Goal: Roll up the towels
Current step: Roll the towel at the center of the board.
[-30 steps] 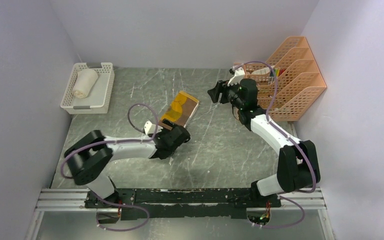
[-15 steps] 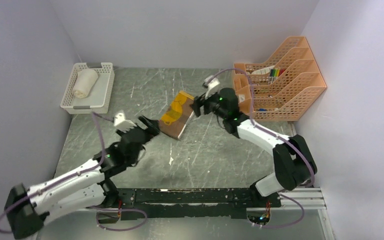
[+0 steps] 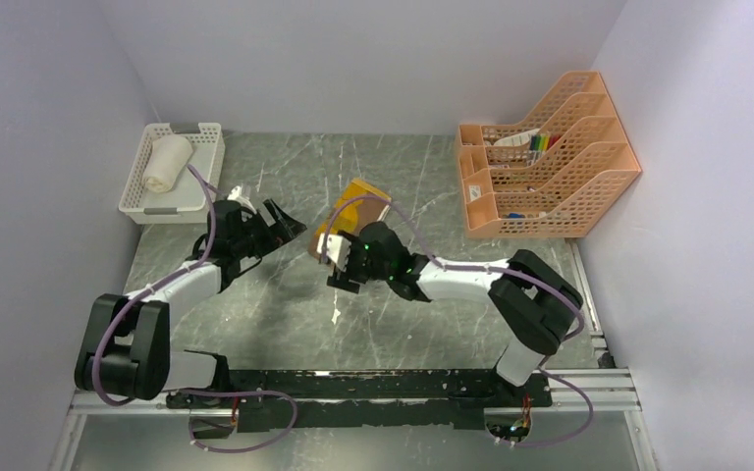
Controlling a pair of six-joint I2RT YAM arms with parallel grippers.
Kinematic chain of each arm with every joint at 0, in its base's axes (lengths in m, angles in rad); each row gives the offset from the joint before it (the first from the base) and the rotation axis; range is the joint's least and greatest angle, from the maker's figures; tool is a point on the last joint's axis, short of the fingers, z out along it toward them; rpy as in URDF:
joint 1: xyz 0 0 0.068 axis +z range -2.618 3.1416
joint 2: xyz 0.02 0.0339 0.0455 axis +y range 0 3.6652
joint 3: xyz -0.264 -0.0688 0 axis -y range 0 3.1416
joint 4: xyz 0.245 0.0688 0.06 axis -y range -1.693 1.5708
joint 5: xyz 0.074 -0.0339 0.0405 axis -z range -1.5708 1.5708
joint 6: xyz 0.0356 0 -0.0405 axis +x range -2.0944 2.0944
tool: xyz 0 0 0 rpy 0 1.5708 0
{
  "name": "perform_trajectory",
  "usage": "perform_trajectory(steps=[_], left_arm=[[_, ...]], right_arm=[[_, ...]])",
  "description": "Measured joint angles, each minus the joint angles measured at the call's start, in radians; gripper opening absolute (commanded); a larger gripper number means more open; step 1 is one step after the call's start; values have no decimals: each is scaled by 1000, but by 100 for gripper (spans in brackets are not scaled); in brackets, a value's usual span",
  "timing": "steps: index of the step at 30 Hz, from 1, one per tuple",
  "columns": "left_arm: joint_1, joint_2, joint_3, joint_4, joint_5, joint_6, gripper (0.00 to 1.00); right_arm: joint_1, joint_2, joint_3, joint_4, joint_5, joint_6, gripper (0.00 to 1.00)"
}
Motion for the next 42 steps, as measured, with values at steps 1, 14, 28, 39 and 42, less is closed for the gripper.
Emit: perform_trajectory(steps=[1, 14, 28, 39, 42], left_arm=[[0, 12, -9, 18, 28, -6, 99], [-21, 106, -47, 195, 128, -36, 84], [-66, 252, -46, 211, 136, -14, 73], [-66, 371, 5, 261, 159, 12, 59], [-66, 398, 16, 283, 162, 12, 52]], right_arm=[[13, 6, -6, 2, 11, -13, 66], [106, 162, -90, 235, 295, -100, 56], [106, 317, 41, 311, 425, -153, 40], [106, 339, 73, 308, 459, -151, 8], [105, 339, 74, 298, 452, -144, 7]])
